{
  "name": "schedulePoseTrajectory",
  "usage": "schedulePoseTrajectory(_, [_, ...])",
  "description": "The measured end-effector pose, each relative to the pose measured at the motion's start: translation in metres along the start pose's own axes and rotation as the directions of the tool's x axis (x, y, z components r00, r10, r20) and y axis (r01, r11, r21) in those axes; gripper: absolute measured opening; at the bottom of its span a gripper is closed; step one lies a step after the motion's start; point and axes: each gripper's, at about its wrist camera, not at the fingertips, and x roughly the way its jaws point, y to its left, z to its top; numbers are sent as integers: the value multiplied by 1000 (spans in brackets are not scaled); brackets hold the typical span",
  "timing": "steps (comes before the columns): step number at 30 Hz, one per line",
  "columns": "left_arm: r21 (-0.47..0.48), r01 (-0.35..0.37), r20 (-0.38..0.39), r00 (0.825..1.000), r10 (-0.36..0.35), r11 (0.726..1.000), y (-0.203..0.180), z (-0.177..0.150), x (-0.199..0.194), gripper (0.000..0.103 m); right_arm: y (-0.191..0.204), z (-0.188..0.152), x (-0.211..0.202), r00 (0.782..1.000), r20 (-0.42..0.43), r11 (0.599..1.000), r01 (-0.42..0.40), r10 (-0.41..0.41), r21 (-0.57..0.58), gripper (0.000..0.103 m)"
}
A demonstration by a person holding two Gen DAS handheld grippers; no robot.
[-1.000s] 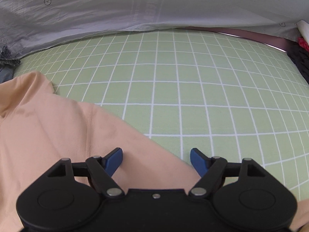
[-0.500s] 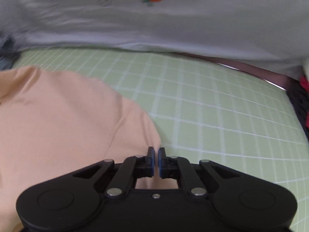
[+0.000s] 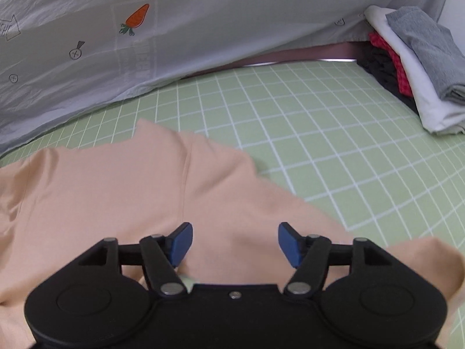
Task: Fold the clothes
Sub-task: 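Move both open grippers over the beige shirt to spread it out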
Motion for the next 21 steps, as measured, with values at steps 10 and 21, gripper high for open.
schedulePoseTrajectory(10, [84,51,-5,999,-50,995,24,-23,-19,76,36,-79,-55,998,-48,1000,-29,29,2,95])
schedulePoseTrajectory(21, [180,64,34,997,-71,982,74,-52,-47,77,106,-142,-73,990,-115,993,-94,85,-76,89])
